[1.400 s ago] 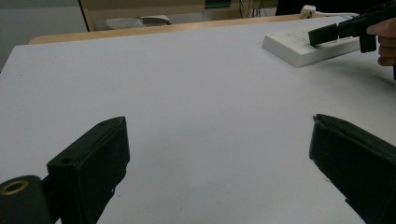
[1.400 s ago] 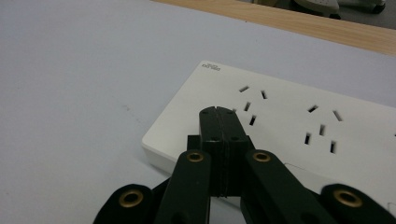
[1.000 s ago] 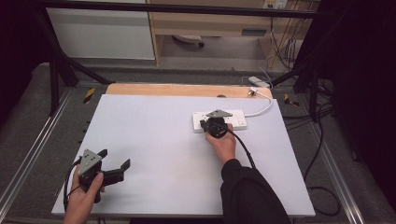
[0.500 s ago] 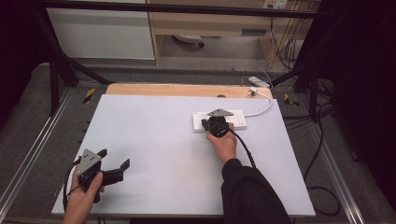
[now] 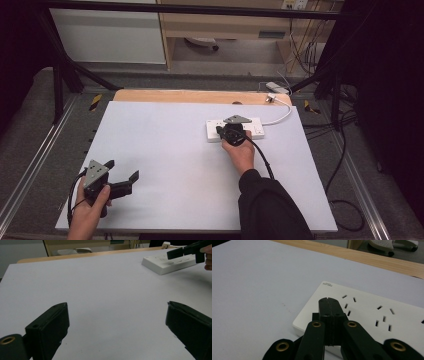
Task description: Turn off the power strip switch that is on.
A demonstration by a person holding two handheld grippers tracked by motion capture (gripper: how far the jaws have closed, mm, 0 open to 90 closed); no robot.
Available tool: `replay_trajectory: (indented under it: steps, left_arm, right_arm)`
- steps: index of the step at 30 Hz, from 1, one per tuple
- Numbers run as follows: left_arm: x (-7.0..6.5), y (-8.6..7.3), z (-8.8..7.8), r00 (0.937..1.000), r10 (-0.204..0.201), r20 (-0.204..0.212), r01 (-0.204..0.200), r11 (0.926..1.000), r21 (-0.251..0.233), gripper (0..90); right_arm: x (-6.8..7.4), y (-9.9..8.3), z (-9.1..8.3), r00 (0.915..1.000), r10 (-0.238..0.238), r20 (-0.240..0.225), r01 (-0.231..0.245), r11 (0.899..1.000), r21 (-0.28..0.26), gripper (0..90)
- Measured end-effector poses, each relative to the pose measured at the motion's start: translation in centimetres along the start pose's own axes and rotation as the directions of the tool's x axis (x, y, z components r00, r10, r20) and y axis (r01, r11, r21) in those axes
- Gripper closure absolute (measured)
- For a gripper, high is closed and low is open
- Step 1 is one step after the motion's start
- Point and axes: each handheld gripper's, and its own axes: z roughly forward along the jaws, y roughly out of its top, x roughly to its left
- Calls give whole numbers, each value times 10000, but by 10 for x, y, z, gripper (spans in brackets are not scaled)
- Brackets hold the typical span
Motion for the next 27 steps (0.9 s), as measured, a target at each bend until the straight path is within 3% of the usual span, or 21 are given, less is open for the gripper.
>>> replay_trajectory:
  steps: [19, 27]
  left_arm:
    - [-1, -1, 0, 10000, 31, 18, -31, 10000, 29, 51]
    - [0, -1, 1, 10000, 27, -16, -27, 10000, 76, 51]
  right_arm:
    - [-11, 14, -23, 10000, 41, 60, -39, 9997, -241, 898]
    - [-9, 16, -26, 9998, 86, -171, -90, 9996, -250, 813]
